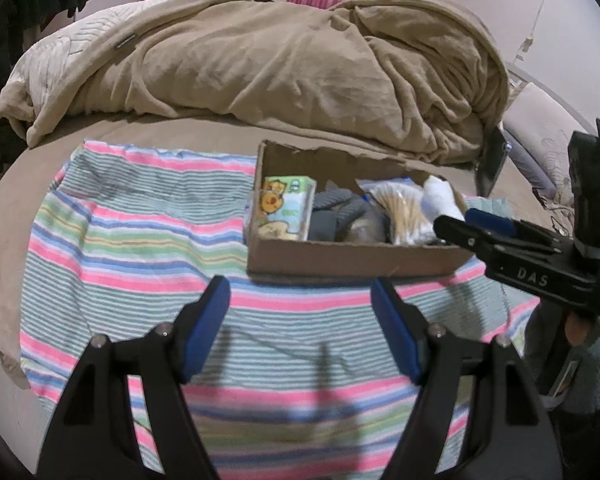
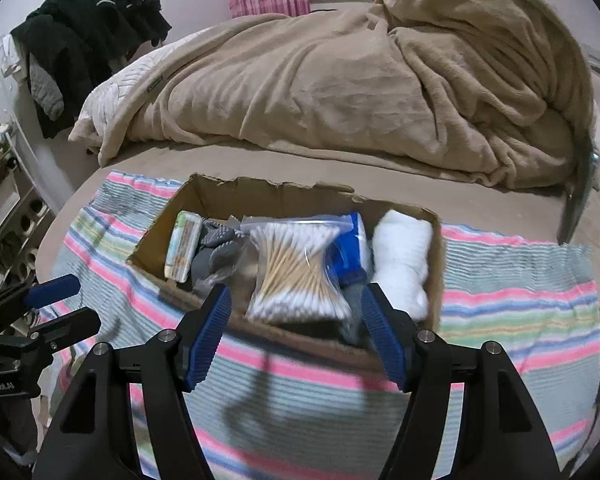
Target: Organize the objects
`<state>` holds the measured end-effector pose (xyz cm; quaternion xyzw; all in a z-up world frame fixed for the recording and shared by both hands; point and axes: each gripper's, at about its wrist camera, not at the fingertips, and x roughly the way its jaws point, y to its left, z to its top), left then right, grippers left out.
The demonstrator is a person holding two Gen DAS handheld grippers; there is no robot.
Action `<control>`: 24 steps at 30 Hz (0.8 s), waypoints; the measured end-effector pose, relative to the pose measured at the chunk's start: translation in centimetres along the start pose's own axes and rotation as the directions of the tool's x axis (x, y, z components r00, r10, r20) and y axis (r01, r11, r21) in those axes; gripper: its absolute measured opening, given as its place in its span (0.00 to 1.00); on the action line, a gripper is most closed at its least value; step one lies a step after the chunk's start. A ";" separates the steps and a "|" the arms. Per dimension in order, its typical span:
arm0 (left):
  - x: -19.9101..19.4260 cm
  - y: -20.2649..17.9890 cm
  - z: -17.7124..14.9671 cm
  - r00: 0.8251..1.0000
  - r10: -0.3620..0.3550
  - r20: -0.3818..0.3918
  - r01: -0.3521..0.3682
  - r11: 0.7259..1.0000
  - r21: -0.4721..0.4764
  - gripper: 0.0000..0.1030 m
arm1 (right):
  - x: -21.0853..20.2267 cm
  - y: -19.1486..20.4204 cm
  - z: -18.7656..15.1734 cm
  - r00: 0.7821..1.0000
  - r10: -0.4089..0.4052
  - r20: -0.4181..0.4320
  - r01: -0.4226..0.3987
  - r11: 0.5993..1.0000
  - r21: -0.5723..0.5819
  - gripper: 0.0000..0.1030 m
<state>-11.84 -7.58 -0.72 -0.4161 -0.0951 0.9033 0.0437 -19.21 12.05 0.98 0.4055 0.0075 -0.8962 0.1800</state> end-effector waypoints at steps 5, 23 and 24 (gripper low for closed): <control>-1.5 -0.7 -0.7 1.000 -0.005 0.009 0.005 1.000 0.008 0.72 | -2.3 -0.2 -1.0 1.000 -0.007 0.014 0.007 1.000 0.019 0.69; -4.9 -3.6 -3.9 1.000 -0.001 0.009 0.000 0.999 0.041 0.77 | -7.8 0.7 -5.9 1.000 -0.018 0.020 0.017 0.999 0.047 0.69; -5.0 -3.7 -4.1 1.000 -0.001 0.007 0.001 0.999 0.042 0.77 | -8.1 0.8 -6.2 1.000 -0.019 0.020 0.018 0.999 0.047 0.69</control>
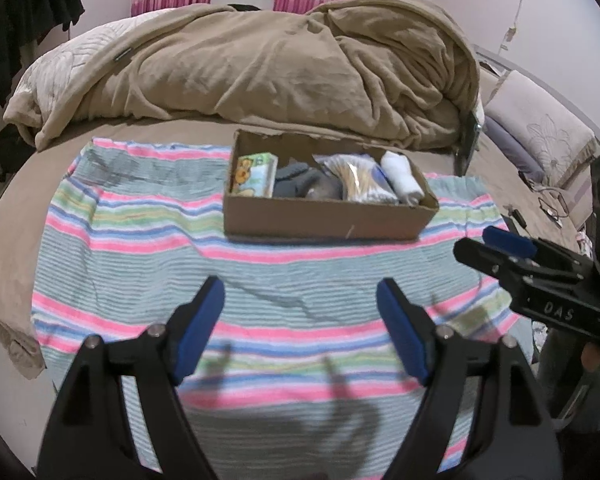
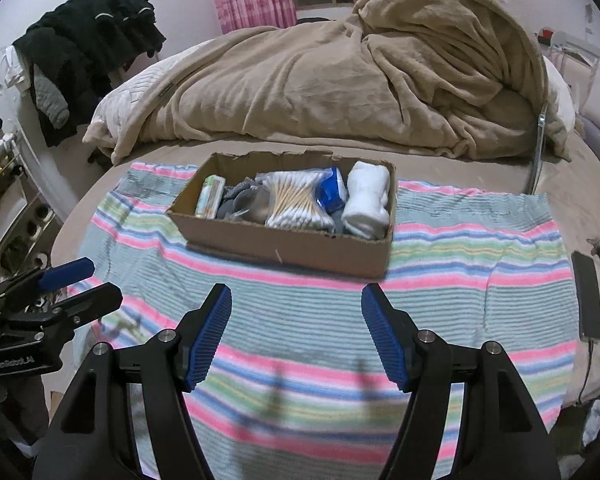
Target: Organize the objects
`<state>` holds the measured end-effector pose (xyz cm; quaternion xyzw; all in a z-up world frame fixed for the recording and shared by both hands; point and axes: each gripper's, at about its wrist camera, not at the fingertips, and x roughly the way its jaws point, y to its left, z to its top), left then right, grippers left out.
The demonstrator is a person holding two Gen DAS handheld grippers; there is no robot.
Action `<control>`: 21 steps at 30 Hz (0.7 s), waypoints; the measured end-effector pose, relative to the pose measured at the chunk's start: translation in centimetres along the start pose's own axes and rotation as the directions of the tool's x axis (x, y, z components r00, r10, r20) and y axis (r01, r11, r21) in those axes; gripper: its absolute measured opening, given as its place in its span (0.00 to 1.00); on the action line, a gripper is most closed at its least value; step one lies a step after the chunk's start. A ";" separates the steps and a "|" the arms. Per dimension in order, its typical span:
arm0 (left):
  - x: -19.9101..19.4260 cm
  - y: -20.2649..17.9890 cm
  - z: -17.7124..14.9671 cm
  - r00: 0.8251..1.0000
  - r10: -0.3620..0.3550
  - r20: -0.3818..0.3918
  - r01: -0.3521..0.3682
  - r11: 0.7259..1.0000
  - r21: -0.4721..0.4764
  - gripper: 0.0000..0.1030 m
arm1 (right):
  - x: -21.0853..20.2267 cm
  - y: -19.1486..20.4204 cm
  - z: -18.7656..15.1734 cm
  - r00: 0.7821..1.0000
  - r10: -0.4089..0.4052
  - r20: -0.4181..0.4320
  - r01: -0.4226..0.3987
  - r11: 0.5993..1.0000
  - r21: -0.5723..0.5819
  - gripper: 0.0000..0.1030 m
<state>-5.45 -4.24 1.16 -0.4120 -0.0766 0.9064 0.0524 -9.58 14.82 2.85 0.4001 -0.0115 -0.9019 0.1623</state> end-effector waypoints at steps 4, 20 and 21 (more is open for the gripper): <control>-1.0 -0.3 -1.0 1.000 0.000 -0.005 0.000 1.000 0.004 0.78 | -1.3 0.4 -1.1 1.000 -0.003 0.003 0.003 1.000 0.002 0.69; -6.1 -1.8 -3.9 1.000 0.010 0.026 -0.011 1.000 0.011 0.88 | -6.5 1.6 -4.2 1.000 -0.007 0.028 0.007 1.000 0.004 0.69; -6.3 -1.9 -4.0 1.000 0.010 0.027 -0.010 1.000 0.012 0.88 | -6.6 1.6 -4.3 1.000 -0.007 0.029 0.006 1.000 0.003 0.69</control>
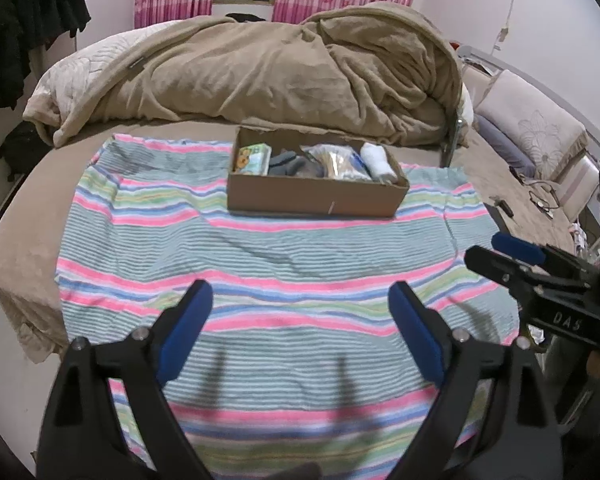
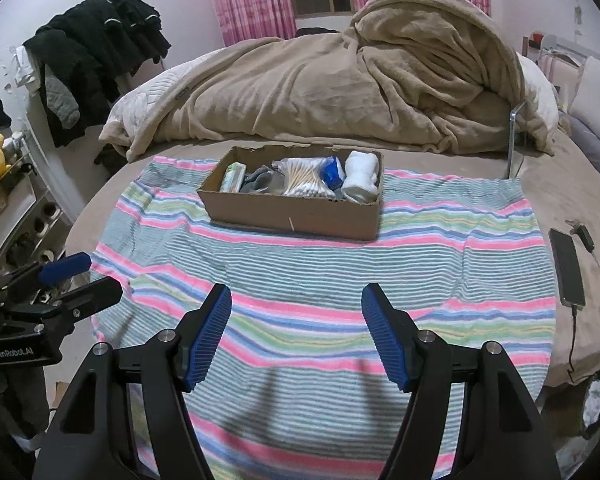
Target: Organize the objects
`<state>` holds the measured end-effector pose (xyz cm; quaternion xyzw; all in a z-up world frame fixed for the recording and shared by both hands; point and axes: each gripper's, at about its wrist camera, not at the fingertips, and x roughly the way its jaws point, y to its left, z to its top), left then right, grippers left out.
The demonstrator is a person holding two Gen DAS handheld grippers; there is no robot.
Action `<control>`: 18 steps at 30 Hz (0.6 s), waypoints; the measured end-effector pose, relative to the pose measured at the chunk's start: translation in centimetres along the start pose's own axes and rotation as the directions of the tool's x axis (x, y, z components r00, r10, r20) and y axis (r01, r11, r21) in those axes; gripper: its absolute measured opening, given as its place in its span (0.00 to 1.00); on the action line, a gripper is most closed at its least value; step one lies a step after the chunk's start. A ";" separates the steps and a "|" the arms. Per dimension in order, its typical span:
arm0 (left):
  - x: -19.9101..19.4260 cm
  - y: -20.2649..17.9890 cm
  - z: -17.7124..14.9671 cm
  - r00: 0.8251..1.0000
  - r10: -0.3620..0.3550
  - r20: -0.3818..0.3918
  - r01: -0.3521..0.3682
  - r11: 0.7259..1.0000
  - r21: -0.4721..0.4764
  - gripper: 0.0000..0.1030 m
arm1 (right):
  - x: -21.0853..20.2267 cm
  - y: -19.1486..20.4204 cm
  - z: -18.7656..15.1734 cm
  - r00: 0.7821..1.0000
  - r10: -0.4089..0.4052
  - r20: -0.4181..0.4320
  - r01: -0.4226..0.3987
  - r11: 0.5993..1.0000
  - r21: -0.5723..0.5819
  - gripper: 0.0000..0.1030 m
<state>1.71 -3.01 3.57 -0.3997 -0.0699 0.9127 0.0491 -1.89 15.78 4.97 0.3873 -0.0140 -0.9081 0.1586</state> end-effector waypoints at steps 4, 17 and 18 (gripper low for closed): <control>-0.3 -0.2 0.0 1.000 0.001 0.000 -0.001 1.000 0.003 0.88 | -0.5 -0.1 -0.2 1.000 0.002 0.008 -0.002 1.000 0.005 0.69; 1.6 0.2 0.9 1.000 0.012 -0.023 -0.012 1.000 0.013 0.88 | 0.9 -1.0 0.3 1.000 0.002 -0.013 -0.001 1.000 0.015 0.69; 1.8 0.2 1.0 1.000 0.016 -0.024 -0.015 1.000 0.013 0.88 | 1.1 -1.0 0.4 1.000 0.002 -0.016 -0.002 1.000 0.014 0.69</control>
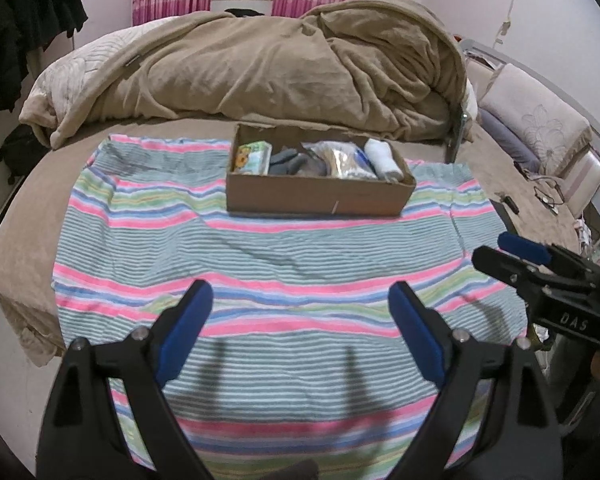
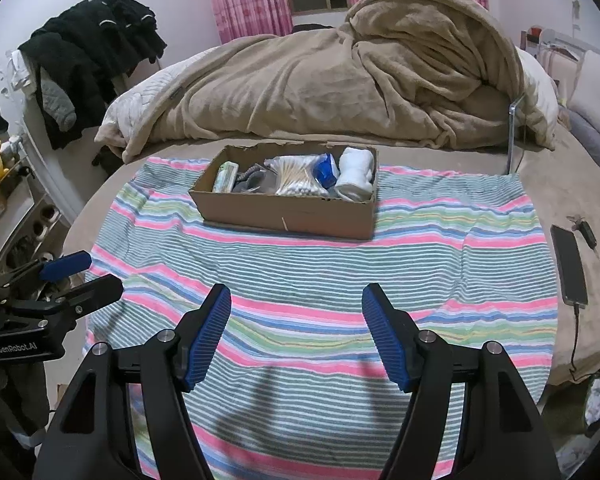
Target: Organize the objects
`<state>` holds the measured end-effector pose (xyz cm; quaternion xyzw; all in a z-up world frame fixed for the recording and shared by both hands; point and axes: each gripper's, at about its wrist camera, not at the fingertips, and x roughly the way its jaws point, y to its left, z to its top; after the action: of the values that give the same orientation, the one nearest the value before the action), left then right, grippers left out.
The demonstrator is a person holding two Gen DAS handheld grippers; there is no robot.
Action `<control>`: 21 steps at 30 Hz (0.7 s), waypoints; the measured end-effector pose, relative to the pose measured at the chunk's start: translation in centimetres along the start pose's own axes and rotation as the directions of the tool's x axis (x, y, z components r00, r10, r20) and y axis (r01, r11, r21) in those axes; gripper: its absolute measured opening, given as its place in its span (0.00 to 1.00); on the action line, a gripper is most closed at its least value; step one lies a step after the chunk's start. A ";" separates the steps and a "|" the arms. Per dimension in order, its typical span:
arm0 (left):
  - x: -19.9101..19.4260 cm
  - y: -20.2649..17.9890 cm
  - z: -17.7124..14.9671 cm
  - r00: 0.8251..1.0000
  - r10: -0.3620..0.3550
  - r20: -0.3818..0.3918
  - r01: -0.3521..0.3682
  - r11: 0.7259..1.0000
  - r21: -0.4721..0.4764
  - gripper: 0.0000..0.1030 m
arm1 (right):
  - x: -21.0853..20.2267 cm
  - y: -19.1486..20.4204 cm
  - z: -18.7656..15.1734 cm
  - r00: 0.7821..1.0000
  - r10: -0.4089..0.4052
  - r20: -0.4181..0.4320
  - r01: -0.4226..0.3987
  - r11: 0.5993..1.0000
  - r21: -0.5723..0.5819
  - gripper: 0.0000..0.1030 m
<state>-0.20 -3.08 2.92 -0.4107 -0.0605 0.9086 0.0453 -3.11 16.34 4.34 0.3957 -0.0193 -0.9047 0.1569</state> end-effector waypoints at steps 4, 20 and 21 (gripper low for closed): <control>0.6 0.5 0.4 1.000 0.010 -0.009 -0.010 1.000 -0.012 0.88 | 0.8 0.0 0.3 1.000 -0.001 -0.011 0.001 1.000 -0.001 0.69; 1.7 0.9 0.8 0.999 0.037 -0.006 -0.037 0.999 0.002 0.88 | 2.0 -0.2 0.5 0.999 -0.008 -0.034 0.008 1.000 0.009 0.69; 1.7 0.9 0.8 0.999 0.038 -0.005 -0.038 0.999 0.001 0.88 | 2.0 -0.2 0.5 0.999 -0.008 -0.034 0.009 1.000 0.010 0.69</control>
<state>-1.96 -3.83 2.00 -0.4139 -0.0519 0.9084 0.0282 -4.79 15.93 3.20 0.4121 -0.0196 -0.8983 0.1513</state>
